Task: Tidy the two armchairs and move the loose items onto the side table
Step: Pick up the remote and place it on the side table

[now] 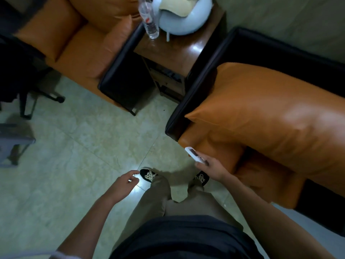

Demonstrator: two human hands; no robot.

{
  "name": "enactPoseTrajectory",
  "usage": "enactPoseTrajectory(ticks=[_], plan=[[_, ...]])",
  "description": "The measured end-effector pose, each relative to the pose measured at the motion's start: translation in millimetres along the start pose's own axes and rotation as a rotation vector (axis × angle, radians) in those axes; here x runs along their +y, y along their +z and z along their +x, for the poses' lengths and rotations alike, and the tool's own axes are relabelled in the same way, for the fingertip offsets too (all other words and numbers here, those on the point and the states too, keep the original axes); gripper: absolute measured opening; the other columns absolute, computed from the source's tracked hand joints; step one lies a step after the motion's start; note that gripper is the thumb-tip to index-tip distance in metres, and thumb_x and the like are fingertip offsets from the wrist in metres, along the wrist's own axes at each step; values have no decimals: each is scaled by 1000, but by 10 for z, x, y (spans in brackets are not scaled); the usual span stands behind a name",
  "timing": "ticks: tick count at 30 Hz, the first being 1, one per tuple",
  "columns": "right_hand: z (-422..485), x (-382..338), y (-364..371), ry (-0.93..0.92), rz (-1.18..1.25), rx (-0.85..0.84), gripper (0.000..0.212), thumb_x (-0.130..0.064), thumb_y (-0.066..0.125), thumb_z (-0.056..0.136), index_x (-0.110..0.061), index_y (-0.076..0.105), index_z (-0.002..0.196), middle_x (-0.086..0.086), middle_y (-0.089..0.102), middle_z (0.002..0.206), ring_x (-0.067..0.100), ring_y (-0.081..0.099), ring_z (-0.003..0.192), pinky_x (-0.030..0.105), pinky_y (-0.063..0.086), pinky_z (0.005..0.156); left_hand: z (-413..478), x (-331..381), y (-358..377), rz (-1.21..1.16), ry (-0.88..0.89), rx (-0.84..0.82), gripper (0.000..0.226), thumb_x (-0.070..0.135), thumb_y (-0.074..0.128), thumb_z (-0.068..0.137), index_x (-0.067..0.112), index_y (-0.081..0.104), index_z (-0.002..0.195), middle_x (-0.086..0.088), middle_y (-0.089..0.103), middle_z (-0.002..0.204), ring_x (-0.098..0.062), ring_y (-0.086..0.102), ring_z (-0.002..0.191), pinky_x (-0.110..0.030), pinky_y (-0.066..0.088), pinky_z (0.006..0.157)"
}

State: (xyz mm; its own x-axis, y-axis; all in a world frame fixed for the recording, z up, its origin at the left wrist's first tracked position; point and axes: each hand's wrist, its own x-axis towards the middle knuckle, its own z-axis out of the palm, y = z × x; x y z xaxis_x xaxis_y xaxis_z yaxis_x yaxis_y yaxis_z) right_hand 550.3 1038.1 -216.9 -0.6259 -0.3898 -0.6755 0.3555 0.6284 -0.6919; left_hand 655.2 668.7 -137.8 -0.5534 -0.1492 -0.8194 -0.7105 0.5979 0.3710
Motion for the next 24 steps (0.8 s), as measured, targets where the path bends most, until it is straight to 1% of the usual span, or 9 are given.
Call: enactPoseTrajectory(ticks=[4, 7, 10, 14, 15, 17, 19, 21, 24], plan=[[216, -385, 218, 8, -40, -24, 59, -52, 57, 92, -43, 41, 148, -14, 55, 139, 10, 55, 122, 23, 41, 92, -49, -476, -155, -59, -52, -10, 27, 32, 58, 98, 40, 58, 124, 1, 66, 115, -12, 64, 104, -30, 47, 91], [373, -744, 429, -14, -55, -16, 64, -61, 55, 86, -47, 42, 147, -16, 56, 139, 7, 56, 122, 25, 44, 96, -69, -890, -325, -77, -88, -26, 25, 33, 56, 99, 40, 56, 123, 0, 63, 119, -13, 63, 106, -29, 48, 88], [562, -1102, 664, -18, -53, 28, 67, -65, 55, 80, -46, 46, 144, -15, 62, 131, 8, 62, 111, 22, 47, 87, -84, -1267, -562, -104, -100, -19, 29, 31, 53, 101, 33, 54, 129, -2, 60, 122, -18, 62, 108, -31, 48, 88], [745, -1567, 960, -43, -63, 61, 47, -52, 60, 90, -54, 50, 136, -12, 67, 121, 2, 65, 98, 21, 50, 78, 1, -1797, -874, -154, -129, 4, 23, 22, 55, 100, 29, 56, 122, -6, 69, 112, -19, 67, 95, -35, 53, 89], [795, -1686, 1044, -52, -65, 58, 46, -49, 61, 92, -54, 49, 136, -12, 66, 121, 2, 65, 99, 21, 52, 78, 53, -1985, -945, -170, -147, 11, 21, 20, 56, 99, 30, 58, 118, -8, 70, 109, -19, 67, 91, -39, 54, 91], [883, -1870, 1164, -61, -61, 60, 50, -44, 61, 95, -43, 48, 143, -11, 63, 127, 4, 64, 104, 21, 51, 81, 122, -2255, -1044, -196, -174, 27, 22, 15, 57, 99, 23, 62, 119, -8, 72, 101, -21, 66, 84, -43, 55, 92], [921, -2036, 1272, -46, -44, 64, 53, -39, 62, 96, -33, 46, 147, -12, 57, 131, 6, 60, 113, 20, 46, 87, 138, -2369, -1137, -198, -213, 23, 25, 14, 57, 98, 17, 61, 123, -6, 72, 95, -21, 66, 83, -39, 54, 89], [937, -2168, 1368, -38, -34, 61, 54, -38, 63, 96, -32, 46, 147, -13, 56, 131, 6, 55, 119, 19, 41, 92, 134, -2364, -1219, -216, -238, 5, 27, 16, 57, 98, 18, 60, 125, -4, 71, 96, -20, 66, 84, -37, 53, 88], [1033, -2350, 1455, -30, -38, 63, 59, -44, 62, 95, -32, 44, 149, -11, 56, 137, 7, 54, 123, 20, 42, 93, 225, -2323, -1339, -209, -233, -16, 29, 20, 55, 99, 20, 59, 128, -4, 71, 103, -18, 65, 88, -35, 50, 91]])
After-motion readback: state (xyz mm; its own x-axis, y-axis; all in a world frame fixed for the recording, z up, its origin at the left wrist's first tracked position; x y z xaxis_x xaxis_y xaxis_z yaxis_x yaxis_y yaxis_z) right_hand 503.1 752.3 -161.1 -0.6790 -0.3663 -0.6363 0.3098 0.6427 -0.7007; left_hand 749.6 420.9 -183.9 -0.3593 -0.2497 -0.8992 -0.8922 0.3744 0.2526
